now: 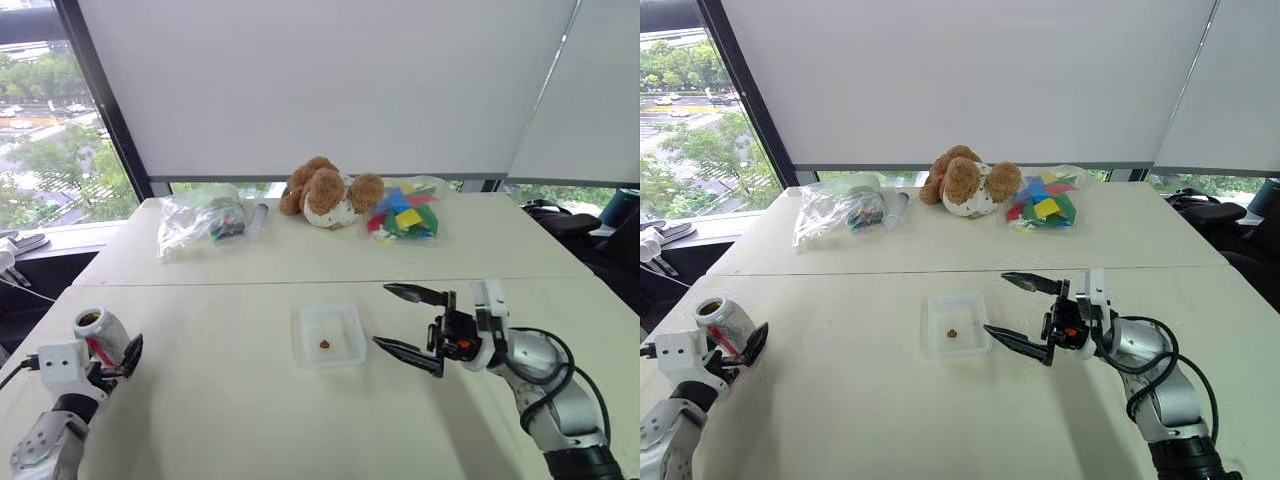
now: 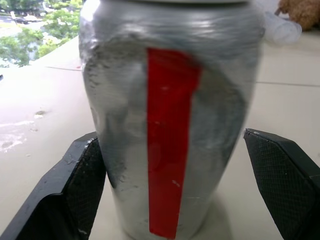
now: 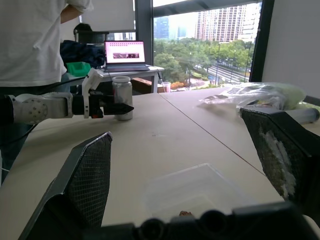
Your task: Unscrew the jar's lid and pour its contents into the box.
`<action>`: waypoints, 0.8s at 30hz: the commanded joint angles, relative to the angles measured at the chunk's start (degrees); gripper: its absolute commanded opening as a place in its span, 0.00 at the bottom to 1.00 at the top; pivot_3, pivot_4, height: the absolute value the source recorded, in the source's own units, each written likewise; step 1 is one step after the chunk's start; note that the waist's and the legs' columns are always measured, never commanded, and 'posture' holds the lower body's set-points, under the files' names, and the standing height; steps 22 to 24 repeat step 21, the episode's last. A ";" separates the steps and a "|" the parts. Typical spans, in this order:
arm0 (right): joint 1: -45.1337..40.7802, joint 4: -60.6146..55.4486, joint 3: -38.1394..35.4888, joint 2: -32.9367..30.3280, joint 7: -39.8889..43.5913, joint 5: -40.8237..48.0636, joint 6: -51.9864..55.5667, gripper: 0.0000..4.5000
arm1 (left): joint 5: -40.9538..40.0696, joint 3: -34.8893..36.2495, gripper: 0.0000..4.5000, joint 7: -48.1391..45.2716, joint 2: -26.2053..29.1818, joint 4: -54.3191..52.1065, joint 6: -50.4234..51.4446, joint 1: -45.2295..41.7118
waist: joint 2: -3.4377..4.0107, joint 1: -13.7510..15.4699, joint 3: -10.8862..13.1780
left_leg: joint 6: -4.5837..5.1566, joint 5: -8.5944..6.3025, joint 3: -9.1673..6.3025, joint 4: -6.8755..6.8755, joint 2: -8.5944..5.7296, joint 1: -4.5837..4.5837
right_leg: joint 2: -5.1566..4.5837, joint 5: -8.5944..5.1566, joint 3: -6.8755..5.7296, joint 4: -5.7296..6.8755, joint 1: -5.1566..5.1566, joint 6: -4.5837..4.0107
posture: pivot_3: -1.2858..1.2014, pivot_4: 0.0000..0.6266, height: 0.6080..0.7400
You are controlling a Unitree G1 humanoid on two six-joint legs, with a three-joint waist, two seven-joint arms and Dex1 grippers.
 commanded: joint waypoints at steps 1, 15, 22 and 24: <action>2.31 -3.01 -3.58 -2.50 -0.26 1.42 0.86 1.00 | 0.21 2.09 0.98 -2.49 2.63 -3.44 0.93 2.73 | 0.00 0.02 0.00 | 0.00 0.00 0.00 0.00 0.00 -0.01 | 0.00 0.00 0.00 0.00 -0.02 0.00 | 0.52 0.24 1.00; 16.02 1.42 -19.95 -17.33 10.37 1.80 -1.52 1.00 | 1.71 8.55 0.98 -31.13 19.94 -20.64 -3.84 29.06 | 0.02 0.06 0.03 | -0.03 -0.13 0.06 -0.09 0.11 -0.11 | -0.10 -0.20 0.00 -0.56 0.11 -0.35 | 0.52 0.24 1.00; 15.64 5.94 -21.48 -19.32 13.65 0.93 -4.45 1.00 | 0.89 12.13 0.98 -33.84 19.67 -26.47 -1.11 34.78 | 0.15 0.02 0.01 | 0.10 -0.33 0.23 -0.12 0.30 -0.12 | -0.07 -0.25 0.14 -0.82 0.18 -0.31 | 0.52 0.24 1.00; 15.64 5.94 -21.48 -19.32 13.65 0.93 -4.45 1.00 | 0.89 12.13 0.98 -33.84 19.67 -26.47 -1.11 34.78 | 0.15 0.02 0.01 | 0.10 -0.33 0.23 -0.12 0.30 -0.12 | -0.07 -0.25 0.14 -0.82 0.18 -0.31 | 0.52 0.24 1.00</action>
